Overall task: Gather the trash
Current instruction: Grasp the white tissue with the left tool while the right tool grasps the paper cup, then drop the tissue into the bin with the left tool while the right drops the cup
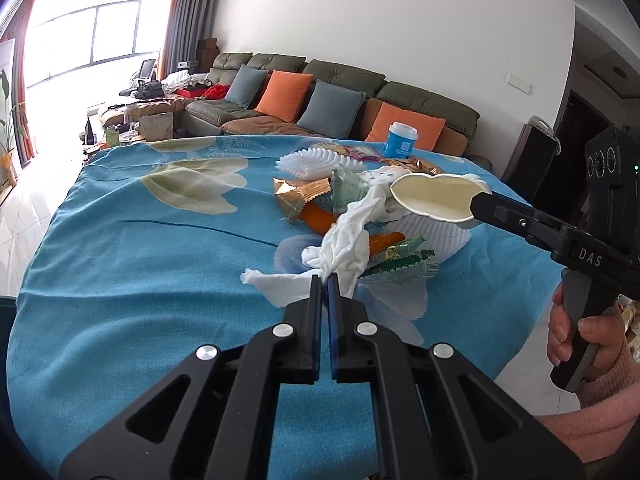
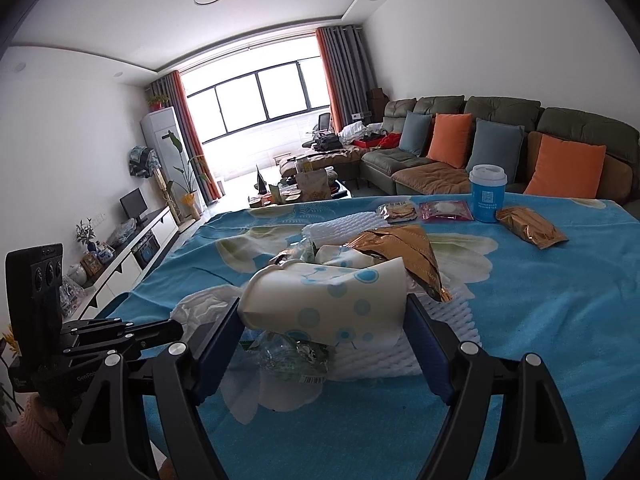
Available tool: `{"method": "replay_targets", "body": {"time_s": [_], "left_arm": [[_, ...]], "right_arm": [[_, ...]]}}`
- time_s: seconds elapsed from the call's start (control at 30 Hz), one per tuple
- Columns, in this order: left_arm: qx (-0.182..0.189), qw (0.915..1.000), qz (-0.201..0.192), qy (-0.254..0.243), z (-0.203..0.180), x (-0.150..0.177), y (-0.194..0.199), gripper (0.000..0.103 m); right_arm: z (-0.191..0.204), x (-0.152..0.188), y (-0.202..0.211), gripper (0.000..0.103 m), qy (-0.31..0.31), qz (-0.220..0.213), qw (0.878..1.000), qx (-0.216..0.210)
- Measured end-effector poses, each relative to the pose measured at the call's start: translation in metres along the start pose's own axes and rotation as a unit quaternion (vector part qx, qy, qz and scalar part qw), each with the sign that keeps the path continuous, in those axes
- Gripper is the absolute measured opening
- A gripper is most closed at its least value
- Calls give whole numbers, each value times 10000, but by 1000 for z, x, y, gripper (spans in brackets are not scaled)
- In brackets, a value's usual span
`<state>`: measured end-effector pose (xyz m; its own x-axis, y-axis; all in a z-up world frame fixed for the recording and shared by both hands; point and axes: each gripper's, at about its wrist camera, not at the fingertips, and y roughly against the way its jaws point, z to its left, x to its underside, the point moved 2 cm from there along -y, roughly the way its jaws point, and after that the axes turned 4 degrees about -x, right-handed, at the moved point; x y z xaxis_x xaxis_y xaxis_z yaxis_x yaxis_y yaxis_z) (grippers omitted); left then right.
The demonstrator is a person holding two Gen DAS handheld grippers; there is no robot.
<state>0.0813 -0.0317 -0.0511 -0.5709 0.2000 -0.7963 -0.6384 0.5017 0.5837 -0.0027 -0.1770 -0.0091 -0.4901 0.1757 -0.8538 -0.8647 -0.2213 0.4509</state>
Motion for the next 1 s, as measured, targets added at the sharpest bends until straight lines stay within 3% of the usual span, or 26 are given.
{"method": "replay_targets", "body": {"time_s": [0.23, 0.53, 0.73, 1.0], "left_arm": [[-252, 9991, -258, 221, 22, 11, 47, 3], [-914, 9919, -544, 692, 72, 27, 107, 3], [-1617, 9785, -697, 1075, 124, 39, 149, 3], [-2448, 9534, -702, 1619, 196, 60, 196, 3]], "right_arm": [[27, -8, 4, 77, 264, -108, 9988, -406], [97, -12, -32, 77, 756, 173, 9864, -1452], [151, -13, -67, 77, 1092, 467, 9701, -2116], [220, -16, -108, 77, 1425, 851, 9447, -2827]]}}
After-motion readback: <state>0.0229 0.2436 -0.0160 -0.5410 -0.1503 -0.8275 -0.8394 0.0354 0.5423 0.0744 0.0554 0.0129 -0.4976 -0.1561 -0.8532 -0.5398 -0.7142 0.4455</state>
